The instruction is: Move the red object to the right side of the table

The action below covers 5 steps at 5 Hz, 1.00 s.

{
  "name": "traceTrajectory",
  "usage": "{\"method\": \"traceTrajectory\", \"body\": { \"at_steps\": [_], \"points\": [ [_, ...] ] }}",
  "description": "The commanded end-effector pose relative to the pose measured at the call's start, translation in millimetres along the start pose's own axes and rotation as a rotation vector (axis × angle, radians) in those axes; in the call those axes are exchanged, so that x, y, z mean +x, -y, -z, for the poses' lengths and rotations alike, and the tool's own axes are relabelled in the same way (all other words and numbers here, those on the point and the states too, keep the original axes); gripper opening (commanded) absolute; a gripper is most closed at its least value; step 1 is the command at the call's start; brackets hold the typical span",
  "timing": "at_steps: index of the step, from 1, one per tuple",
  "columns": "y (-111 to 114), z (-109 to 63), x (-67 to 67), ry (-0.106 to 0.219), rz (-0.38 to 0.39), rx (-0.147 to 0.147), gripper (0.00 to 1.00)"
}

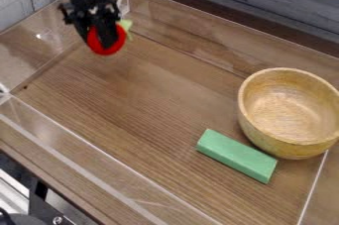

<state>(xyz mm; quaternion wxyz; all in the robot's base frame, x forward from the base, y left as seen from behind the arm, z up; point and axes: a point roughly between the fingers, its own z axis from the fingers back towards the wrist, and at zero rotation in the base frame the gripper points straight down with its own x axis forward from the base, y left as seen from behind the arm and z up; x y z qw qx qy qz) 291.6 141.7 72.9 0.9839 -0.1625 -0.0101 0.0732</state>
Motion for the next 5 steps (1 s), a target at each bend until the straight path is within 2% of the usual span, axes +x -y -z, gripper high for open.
{"method": "traceTrajectory", "body": {
  "at_steps": [1, 2, 3, 4, 5],
  "points": [
    [43, -38.3, 30.6, 0.076, 0.124, 0.007, 0.00],
    [79, -28.3, 57.9, 0.056, 0.222, -0.005, 0.00],
    [91, -12.7, 70.8, 0.041, 0.260, -0.010, 0.00],
    [91, -1.1, 71.8, 0.028, 0.282, -0.009, 0.00],
    [109, 13.7, 66.0, 0.006, 0.335, -0.009, 0.00]
  ]
}}
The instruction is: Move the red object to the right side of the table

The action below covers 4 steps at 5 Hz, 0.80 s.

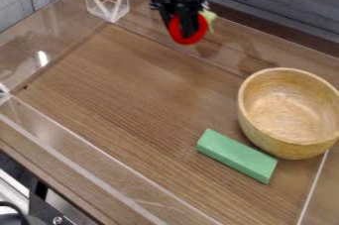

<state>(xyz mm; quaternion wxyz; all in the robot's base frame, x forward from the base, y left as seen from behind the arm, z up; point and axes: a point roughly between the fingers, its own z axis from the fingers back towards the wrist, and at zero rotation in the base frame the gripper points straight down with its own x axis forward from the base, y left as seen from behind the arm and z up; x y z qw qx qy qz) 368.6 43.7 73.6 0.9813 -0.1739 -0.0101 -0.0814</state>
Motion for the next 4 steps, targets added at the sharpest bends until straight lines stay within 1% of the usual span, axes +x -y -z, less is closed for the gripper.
{"method": "traceTrajectory", "body": {
  "at_steps": [1, 3, 4],
  "points": [
    [20, -6.7, 6.4, 0.035, 0.063, 0.025, 0.00],
    [43, 0.3, 10.9, 0.039, 0.004, 0.040, 0.00],
    [50, 3.6, 12.1, 0.044, -0.027, 0.054, 0.00]
  ]
}}
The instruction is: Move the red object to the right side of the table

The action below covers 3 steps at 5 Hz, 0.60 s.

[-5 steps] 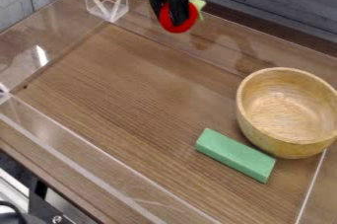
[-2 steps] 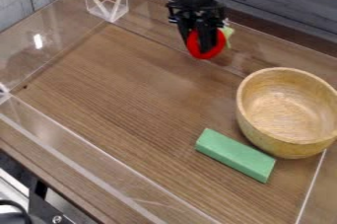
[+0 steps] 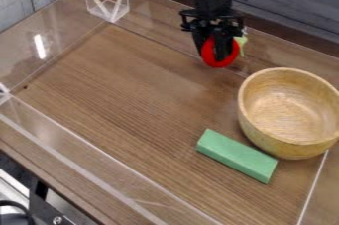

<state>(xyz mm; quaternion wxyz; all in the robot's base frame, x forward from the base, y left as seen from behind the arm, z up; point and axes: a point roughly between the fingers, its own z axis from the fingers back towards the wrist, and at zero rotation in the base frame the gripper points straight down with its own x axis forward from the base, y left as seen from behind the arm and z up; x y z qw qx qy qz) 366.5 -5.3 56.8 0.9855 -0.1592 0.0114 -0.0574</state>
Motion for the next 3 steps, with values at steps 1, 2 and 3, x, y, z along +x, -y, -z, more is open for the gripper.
{"method": "traceTrajectory", "body": {
  "at_steps": [1, 2, 3],
  "points": [
    [2, -30.2, 5.7, 0.079, 0.018, 0.037, 0.00],
    [-6, -33.3, 5.9, 0.082, 0.011, 0.048, 0.00],
    [-18, -27.3, 7.4, 0.082, 0.003, 0.058, 0.00]
  ]
}}
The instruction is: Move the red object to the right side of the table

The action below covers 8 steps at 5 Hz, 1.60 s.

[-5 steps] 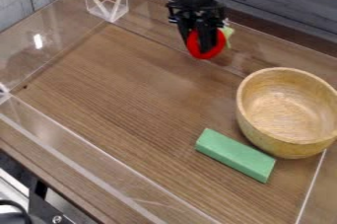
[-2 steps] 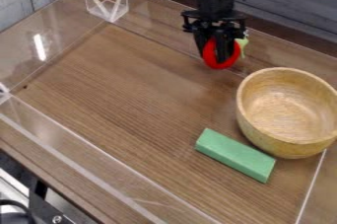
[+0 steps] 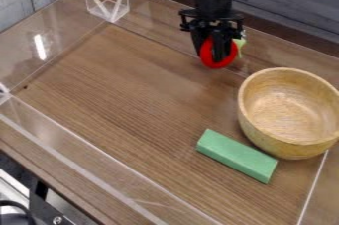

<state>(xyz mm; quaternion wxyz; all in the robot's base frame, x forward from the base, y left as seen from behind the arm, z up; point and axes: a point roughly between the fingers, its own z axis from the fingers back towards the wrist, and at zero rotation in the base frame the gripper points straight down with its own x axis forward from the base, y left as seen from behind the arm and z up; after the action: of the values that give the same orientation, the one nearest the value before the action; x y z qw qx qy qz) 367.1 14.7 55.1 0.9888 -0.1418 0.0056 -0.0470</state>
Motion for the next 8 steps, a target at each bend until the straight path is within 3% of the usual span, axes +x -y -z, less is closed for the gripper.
{"method": "traceTrajectory", "body": {
  "at_steps": [1, 3, 5, 6, 8],
  "points": [
    [-10, -16.0, 8.9, 0.072, 0.010, 0.031, 0.00],
    [-36, -13.3, 1.3, 0.080, 0.007, 0.044, 0.00],
    [-34, -12.3, 2.2, 0.105, -0.021, 0.056, 0.00],
    [-38, -23.7, 0.1, 0.142, -0.113, 0.068, 0.00],
    [-10, -42.5, 5.3, 0.186, -0.077, 0.032, 0.00]
  ]
}}
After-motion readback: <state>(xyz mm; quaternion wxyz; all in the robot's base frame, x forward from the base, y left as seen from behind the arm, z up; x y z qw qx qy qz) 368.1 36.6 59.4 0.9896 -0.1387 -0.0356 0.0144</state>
